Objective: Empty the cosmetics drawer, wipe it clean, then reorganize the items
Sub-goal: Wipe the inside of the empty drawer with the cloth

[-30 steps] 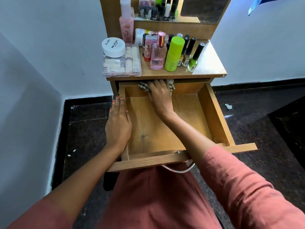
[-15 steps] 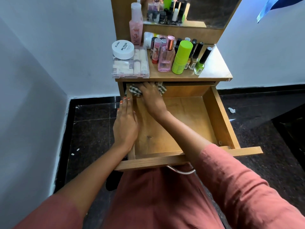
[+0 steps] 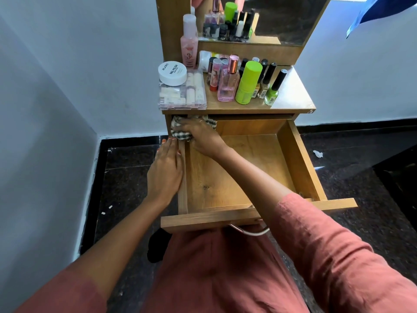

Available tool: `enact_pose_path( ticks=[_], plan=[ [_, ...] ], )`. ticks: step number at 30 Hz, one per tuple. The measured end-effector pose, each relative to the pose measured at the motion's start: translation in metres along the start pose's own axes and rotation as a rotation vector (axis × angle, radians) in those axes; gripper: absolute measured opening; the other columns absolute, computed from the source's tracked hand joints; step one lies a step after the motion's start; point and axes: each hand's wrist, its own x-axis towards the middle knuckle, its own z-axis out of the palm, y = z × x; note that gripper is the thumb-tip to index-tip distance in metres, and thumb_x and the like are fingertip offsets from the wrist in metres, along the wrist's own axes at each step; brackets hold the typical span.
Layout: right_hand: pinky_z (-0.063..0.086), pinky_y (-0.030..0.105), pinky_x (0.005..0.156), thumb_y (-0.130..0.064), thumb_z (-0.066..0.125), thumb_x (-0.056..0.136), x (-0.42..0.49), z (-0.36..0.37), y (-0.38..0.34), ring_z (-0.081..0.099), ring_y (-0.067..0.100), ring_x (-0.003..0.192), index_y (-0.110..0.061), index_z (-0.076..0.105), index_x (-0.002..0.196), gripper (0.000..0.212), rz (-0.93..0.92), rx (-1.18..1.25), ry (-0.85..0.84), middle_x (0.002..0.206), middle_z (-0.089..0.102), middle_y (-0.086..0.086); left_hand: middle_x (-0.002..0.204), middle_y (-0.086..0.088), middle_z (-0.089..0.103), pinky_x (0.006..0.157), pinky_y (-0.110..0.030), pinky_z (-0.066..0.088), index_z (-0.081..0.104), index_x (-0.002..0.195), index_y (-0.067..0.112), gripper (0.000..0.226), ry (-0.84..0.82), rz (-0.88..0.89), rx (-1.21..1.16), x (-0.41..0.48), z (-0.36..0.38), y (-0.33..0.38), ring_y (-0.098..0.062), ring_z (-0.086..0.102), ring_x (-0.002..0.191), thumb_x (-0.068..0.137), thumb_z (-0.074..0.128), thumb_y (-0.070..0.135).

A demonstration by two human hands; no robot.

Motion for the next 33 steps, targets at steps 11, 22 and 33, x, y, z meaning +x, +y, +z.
enact_pose_path(
  ticks=[11,22,33],
  plan=[
    [0.026,0.038,0.116,0.014,0.04,0.08,-0.079,0.004,-0.016,0.033,0.023,0.137,-0.011,0.048,0.131,0.058,-0.025,0.246,-0.292,0.15,0.032,0.007,0.153,-0.005,0.026,0.114,-0.038,0.026,0.031,0.142,0.013,0.046,-0.108,0.103,0.051,0.032,-0.022,-0.003,-0.02,0.019,0.143,0.097,0.037,0.008],
    [0.015,0.043,0.119,0.021,0.035,0.07,-0.086,-0.002,-0.014,0.013,0.022,0.145,-0.016,0.047,0.133,0.074,-0.136,0.19,-0.441,0.152,0.028,0.002,0.151,-0.004,0.029,0.113,-0.038,0.028,0.039,0.138,0.011,0.043,-0.241,0.173,0.142,0.051,-0.024,0.0,-0.024,0.031,0.139,0.095,0.04,0.007],
    [0.008,0.028,0.116,0.018,0.035,0.061,-0.106,0.0,-0.018,0.016,0.027,0.143,-0.013,0.052,0.129,0.077,-0.348,0.167,-0.587,0.149,0.031,0.006,0.155,0.001,0.019,0.105,-0.045,0.038,0.031,0.143,0.015,0.047,-0.198,0.052,0.165,0.037,-0.011,0.003,-0.024,0.027,0.14,0.098,0.038,0.027]
  ],
)
